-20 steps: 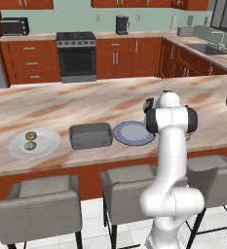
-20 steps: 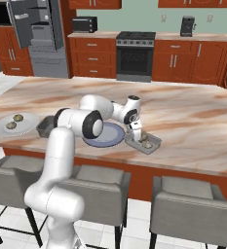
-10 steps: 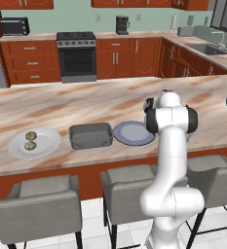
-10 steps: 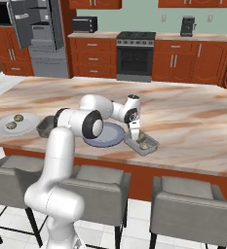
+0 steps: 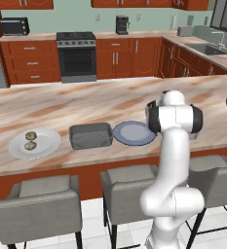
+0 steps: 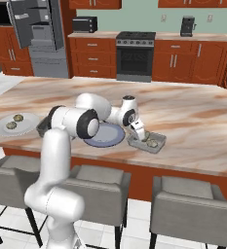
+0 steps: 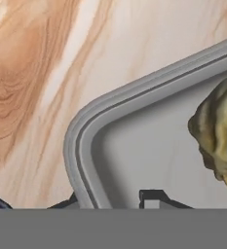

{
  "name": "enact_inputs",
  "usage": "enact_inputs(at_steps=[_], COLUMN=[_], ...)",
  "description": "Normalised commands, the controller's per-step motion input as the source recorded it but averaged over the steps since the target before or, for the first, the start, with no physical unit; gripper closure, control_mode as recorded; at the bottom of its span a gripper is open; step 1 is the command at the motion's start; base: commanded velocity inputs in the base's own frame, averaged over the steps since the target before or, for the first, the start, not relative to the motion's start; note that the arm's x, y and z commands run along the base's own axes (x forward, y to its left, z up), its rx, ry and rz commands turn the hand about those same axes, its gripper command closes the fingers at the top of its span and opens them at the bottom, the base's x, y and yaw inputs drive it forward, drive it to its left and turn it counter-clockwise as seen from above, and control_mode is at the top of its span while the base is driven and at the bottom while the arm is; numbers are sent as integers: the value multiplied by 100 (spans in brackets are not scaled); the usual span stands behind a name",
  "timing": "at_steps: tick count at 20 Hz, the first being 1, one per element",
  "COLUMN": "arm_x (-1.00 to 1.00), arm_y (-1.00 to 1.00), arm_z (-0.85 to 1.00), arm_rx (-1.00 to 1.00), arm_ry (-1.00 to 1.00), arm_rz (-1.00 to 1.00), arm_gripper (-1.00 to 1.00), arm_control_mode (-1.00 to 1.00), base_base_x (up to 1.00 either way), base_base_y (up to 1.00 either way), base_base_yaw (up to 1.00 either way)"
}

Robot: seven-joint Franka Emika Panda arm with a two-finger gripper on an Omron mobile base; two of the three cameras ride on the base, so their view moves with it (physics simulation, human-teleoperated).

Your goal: Place two dumplings into each of the tupperware containers and then place the containers in the fridge.

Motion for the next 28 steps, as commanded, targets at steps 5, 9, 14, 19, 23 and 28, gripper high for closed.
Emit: enact_inputs(at_steps=[5,9,14,19,23,28], arm_x=[-88,-95,-100,-100,-99,-100], arm_y=[-19,9,46,75,86,73], arm_z=[63,88,91,88,71,46], arm_rx=[-3,-7,-16,-22,-18,-5], arm_ry=[-16,-8,0,12,6,0], arm_rz=[53,54,47,44,34,22], arm_gripper=[100,100,100,100,100,100], arm_control_mode=[-100,-100,-100,-100,-100,-100], base_base_x=[0,0,0,0,0,0], base_base_y=[0,0,0,0,0,0], base_base_yaw=[0,0,0,0,0,0])
